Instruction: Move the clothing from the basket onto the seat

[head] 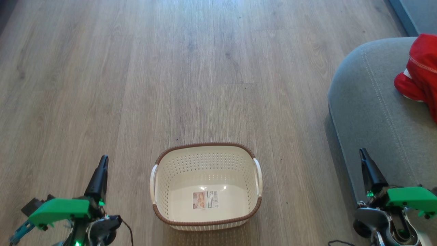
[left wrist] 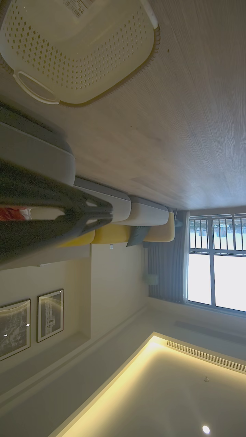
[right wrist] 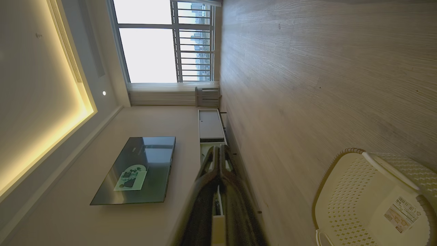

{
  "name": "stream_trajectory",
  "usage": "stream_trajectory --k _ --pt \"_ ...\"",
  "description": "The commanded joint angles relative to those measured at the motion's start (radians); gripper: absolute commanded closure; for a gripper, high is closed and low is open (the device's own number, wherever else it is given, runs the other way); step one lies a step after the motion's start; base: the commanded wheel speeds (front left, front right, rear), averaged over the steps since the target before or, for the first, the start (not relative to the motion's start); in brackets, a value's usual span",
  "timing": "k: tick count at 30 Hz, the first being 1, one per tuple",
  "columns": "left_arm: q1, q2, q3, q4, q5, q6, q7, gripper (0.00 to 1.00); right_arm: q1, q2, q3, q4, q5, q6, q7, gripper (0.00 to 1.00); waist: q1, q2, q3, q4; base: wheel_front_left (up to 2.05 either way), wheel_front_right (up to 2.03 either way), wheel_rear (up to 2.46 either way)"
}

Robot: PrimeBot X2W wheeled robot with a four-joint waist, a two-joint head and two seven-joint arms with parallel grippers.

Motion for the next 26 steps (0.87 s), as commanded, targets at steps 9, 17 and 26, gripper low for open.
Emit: stream_trajectory --k 9,17,26 --pt "-0.048 0.008 0.035 -0.033 -0.007 -0.009 0.008 1.0 -0.056 -0.001 0.016 -0.038 -0.003 0.008 0.004 1.0 0.0 0.0 0.0 0.0 0.0 0.0 0.0" --pt "-0.048 0.008 0.035 -0.033 -0.007 -0.009 0.008 1.0 -0.056 -0.001 0.016 -0.038 -0.003 0.008 0.004 1.0 0.0 0.0 0.0 0.0 0.0 0.0 0.0" --pt "-0.048 0.008 0.035 -0.033 -0.007 -0.009 0.008 1.0 -0.056 -0.001 0.016 -0.038 -0.003 0.008 0.004 1.0 0.0 0.0 0.0 0.0 0.0 0.0 0.0"
